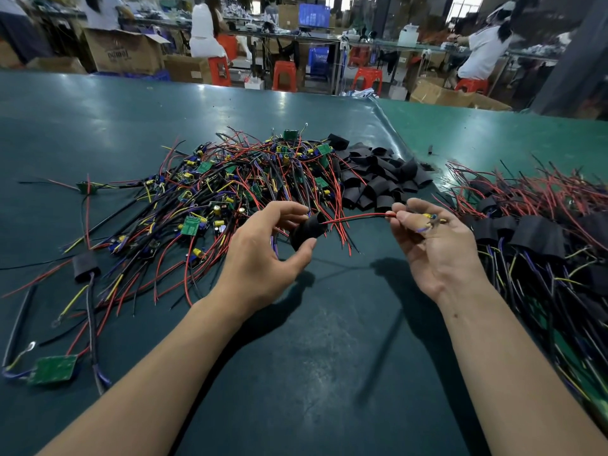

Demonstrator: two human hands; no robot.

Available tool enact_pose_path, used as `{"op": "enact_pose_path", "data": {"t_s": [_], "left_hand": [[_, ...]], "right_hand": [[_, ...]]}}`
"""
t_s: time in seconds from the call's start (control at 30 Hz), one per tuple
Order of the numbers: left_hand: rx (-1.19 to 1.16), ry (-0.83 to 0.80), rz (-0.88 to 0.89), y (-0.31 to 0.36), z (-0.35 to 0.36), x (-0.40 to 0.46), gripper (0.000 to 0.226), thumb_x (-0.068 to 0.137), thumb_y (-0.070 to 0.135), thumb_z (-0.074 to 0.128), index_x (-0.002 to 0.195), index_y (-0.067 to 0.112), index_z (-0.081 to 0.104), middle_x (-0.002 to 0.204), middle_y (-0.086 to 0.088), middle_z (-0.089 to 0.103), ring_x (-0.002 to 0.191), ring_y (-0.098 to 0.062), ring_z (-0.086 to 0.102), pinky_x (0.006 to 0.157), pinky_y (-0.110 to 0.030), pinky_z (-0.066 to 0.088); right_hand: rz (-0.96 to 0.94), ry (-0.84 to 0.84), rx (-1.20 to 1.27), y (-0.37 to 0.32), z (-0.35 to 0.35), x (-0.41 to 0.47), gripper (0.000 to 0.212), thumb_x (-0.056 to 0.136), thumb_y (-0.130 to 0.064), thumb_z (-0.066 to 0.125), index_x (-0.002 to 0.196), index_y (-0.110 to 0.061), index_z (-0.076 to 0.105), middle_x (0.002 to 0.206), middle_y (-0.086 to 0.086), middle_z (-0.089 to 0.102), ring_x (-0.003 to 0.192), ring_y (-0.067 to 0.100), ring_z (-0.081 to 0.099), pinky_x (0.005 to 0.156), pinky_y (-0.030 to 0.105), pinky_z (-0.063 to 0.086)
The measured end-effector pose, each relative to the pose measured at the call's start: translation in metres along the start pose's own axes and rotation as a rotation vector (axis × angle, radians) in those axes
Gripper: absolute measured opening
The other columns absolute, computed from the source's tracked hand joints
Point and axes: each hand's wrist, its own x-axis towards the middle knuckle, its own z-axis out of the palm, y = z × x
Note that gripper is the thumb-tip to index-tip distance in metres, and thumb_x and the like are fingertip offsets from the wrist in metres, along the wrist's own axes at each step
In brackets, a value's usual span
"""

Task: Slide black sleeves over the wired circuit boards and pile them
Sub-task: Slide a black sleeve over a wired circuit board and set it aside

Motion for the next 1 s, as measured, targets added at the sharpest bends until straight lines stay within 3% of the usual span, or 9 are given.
{"op": "enact_pose_path", "data": {"t_s": [0.13, 0.37, 0.5, 0.63, 0.77, 0.9, 1.0], "left_hand": [[0.013, -0.012, 0.021, 0.000, -0.001, 0.000, 0.040, 0.080, 0.014, 0.079, 0.117, 0.017, 0.062, 0.106, 0.005, 0.068, 0.100, -0.010, 0.064, 0.091, -0.030, 0.051], [0.098, -0.058, 0.009, 0.000, -0.001, -0.001, 0.041, 0.079, 0.016, 0.081, 0.116, 0.017, 0.063, 0.107, 0.004, 0.067, 0.101, -0.015, 0.061, 0.092, -0.034, 0.048], [0.120, -0.040, -0.008, 0.000, -0.002, -0.001, 0.039, 0.079, 0.016, 0.080, 0.114, 0.016, 0.064, 0.105, 0.005, 0.068, 0.100, -0.016, 0.061, 0.091, -0.038, 0.047], [0.113, -0.038, -0.041, 0.000, -0.003, 0.001, 0.039, 0.079, 0.016, 0.080, 0.115, 0.013, 0.065, 0.104, 0.004, 0.068, 0.099, -0.016, 0.063, 0.092, -0.039, 0.048], [0.087, -0.022, -0.041, 0.000, -0.002, 0.000, 0.039, 0.079, 0.016, 0.080, 0.114, 0.013, 0.064, 0.104, 0.005, 0.069, 0.098, -0.015, 0.064, 0.092, -0.036, 0.049], [0.047, 0.026, -0.018, 0.001, -0.001, 0.001, 0.039, 0.079, 0.012, 0.080, 0.114, 0.014, 0.063, 0.102, 0.005, 0.069, 0.096, -0.011, 0.065, 0.088, -0.021, 0.047], [0.026, 0.043, 0.009, 0.001, -0.002, 0.002, 0.039, 0.078, 0.010, 0.080, 0.114, 0.012, 0.063, 0.103, 0.003, 0.069, 0.097, -0.010, 0.065, 0.089, -0.022, 0.048]], "right_hand": [[-0.037, 0.021, -0.063, 0.002, 0.002, -0.001, 0.025, 0.084, 0.019, 0.058, 0.088, -0.006, 0.061, 0.074, 0.008, 0.071, 0.070, 0.021, 0.070, 0.061, 0.021, 0.055], [-0.116, -0.072, -0.159, 0.004, 0.010, -0.009, 0.024, 0.086, 0.017, 0.058, 0.090, -0.006, 0.062, 0.075, 0.007, 0.072, 0.072, 0.018, 0.070, 0.068, 0.022, 0.057], [-0.156, -0.102, -0.073, 0.001, 0.013, -0.012, 0.023, 0.085, 0.017, 0.058, 0.090, -0.004, 0.061, 0.078, 0.011, 0.071, 0.075, 0.024, 0.070, 0.070, 0.024, 0.057], [-0.086, -0.046, 0.047, -0.006, 0.008, -0.008, 0.024, 0.085, 0.017, 0.057, 0.087, -0.007, 0.060, 0.072, 0.007, 0.072, 0.069, 0.018, 0.070, 0.065, 0.021, 0.056], [0.004, -0.034, 0.085, -0.007, 0.004, -0.004, 0.026, 0.084, 0.017, 0.055, 0.085, -0.008, 0.061, 0.071, 0.006, 0.072, 0.067, 0.016, 0.070, 0.063, 0.019, 0.056], [0.076, -0.023, 0.041, -0.001, 0.002, -0.002, 0.024, 0.084, 0.018, 0.057, 0.085, -0.006, 0.060, 0.070, 0.008, 0.071, 0.064, 0.017, 0.071, 0.060, 0.020, 0.056], [0.091, 0.036, 0.029, 0.001, 0.001, 0.000, 0.023, 0.083, 0.018, 0.057, 0.082, -0.004, 0.060, 0.069, 0.010, 0.071, 0.062, 0.018, 0.070, 0.059, 0.021, 0.057]]}}
